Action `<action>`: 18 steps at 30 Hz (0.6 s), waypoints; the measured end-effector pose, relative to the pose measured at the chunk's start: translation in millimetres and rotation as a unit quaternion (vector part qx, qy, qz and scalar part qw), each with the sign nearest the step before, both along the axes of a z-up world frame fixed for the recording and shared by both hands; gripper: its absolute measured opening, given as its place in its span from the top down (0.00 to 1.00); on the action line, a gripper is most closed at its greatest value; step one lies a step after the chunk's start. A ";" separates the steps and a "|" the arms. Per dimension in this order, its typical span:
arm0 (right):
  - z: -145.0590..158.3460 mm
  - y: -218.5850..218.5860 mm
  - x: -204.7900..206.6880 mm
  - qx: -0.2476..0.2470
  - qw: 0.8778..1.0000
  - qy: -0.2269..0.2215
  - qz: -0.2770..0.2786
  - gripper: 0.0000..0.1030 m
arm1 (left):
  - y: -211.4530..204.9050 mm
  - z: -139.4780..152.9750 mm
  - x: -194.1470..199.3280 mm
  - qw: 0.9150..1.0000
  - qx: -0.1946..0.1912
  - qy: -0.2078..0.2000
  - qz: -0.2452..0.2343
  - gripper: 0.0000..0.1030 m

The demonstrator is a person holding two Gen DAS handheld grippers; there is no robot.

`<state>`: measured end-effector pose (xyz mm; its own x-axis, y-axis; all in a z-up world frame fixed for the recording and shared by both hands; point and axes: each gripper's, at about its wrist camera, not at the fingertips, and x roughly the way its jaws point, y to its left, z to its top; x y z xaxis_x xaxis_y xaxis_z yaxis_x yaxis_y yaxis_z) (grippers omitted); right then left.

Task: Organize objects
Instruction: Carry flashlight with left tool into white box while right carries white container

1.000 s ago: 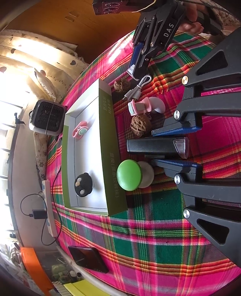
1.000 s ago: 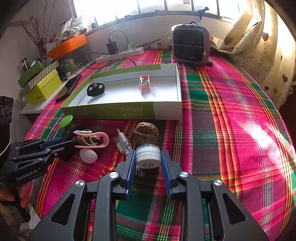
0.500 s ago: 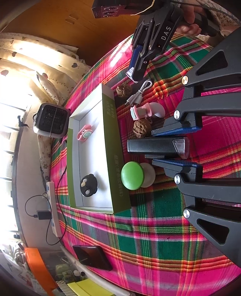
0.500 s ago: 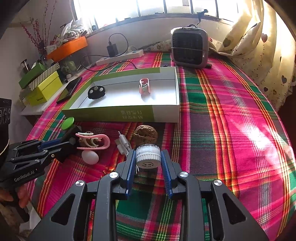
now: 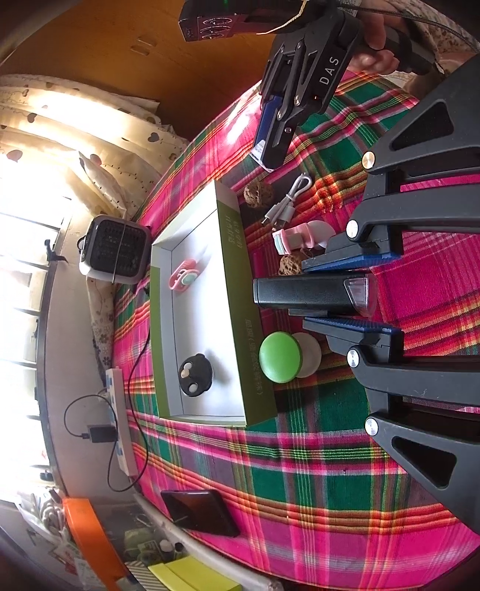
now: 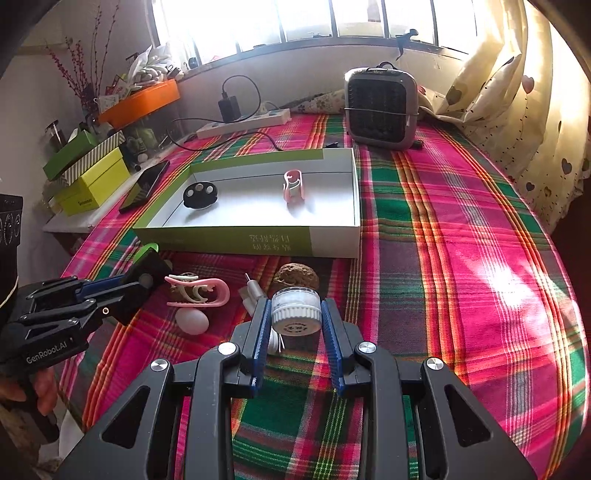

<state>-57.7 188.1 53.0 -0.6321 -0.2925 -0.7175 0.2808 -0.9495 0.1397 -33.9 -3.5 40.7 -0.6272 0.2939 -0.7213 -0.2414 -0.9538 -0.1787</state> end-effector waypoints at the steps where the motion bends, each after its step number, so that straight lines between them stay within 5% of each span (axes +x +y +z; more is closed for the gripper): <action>1: 1.5 0.3 -0.5 0.000 1.000 0.001 0.001 0.72 | 0.5 2.4 0.2 1.000 -0.002 0.004 0.000 0.79; 18: 20.1 -0.8 -17.9 -0.006 1.000 0.019 -0.003 0.72 | 1.8 21.1 -18.3 1.000 -0.002 0.026 -0.004 0.79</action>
<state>-75.6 187.3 73.1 -0.6604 -0.2976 -0.6894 0.2812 -0.9493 0.1404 -52.2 -1.7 61.7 -0.6609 0.2970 -0.6892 -0.2588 -0.9522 -0.1622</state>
